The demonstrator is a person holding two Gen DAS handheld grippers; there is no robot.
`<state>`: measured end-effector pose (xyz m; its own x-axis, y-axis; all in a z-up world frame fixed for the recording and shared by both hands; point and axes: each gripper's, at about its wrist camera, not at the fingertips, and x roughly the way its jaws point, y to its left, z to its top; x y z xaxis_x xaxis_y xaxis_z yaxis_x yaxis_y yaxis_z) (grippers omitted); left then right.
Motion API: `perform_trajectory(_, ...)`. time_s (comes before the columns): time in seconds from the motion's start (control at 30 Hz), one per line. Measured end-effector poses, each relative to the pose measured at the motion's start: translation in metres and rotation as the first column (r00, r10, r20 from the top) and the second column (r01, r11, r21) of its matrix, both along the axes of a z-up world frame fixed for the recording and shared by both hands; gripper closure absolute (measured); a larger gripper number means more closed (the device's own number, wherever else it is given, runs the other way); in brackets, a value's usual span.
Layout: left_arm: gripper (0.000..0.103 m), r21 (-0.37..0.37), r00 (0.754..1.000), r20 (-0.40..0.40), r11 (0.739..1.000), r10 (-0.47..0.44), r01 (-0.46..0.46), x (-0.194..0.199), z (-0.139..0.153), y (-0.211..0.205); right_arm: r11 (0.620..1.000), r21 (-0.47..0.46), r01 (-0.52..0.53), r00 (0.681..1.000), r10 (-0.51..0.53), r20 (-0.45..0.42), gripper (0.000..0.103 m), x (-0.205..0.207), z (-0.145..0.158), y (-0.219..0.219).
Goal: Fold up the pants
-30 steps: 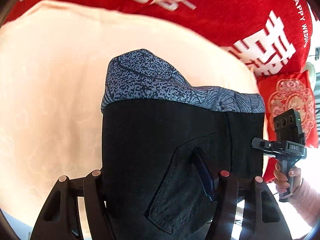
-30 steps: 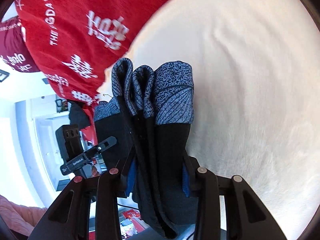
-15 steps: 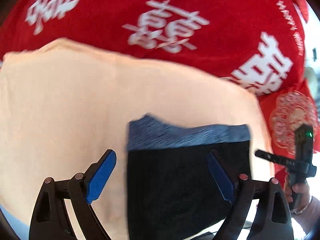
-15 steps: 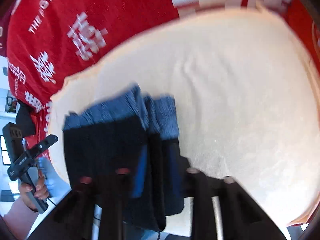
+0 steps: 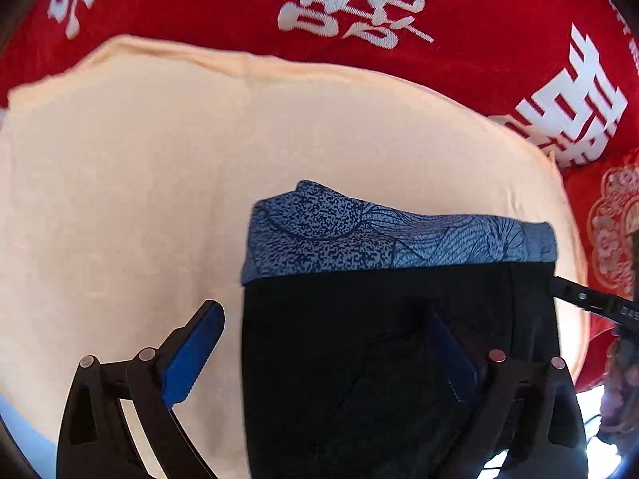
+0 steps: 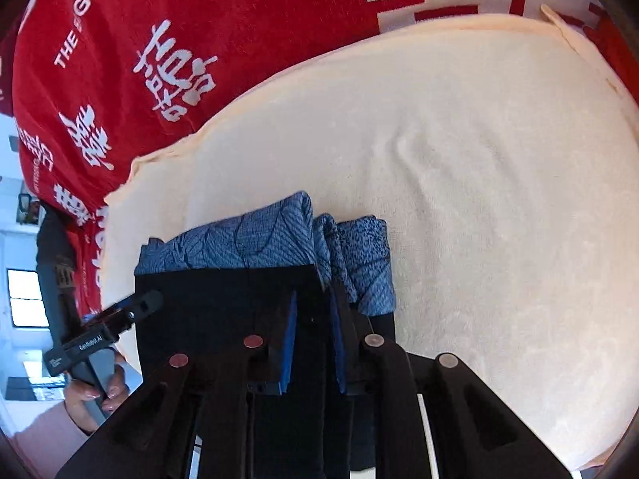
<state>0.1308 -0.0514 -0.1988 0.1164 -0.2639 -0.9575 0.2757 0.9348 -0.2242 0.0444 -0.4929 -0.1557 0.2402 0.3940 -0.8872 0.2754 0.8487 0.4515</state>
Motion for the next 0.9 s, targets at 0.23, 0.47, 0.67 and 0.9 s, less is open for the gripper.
perform_trajectory(0.23,0.003,0.082,0.997,0.032,0.994,-0.073,0.070,-0.034,0.035,0.002,0.998,-0.057,0.021,0.998,-0.025,-0.063,0.052,-0.039,0.020,0.010)
perform_trajectory(0.47,0.002,0.146,0.994,0.018,0.984,-0.105,0.102,-0.080,0.072,0.007,0.993,-0.111,0.042,0.991,-0.055,-0.122,0.031,-0.085,0.047,0.035)
perform_trajectory(0.67,0.002,0.286,0.994,0.053,0.955,-0.094,0.075,-0.108,0.098,0.003,0.960,-0.279,0.011,0.992,-0.045,-0.116,0.013,-0.102,0.078,0.068)
perform_trajectory(0.9,0.002,0.258,0.998,0.008,0.964,-0.063,0.059,-0.122,0.121,0.008,0.961,-0.278,0.009,0.989,-0.050,-0.142,0.008,-0.110,0.104,0.089)
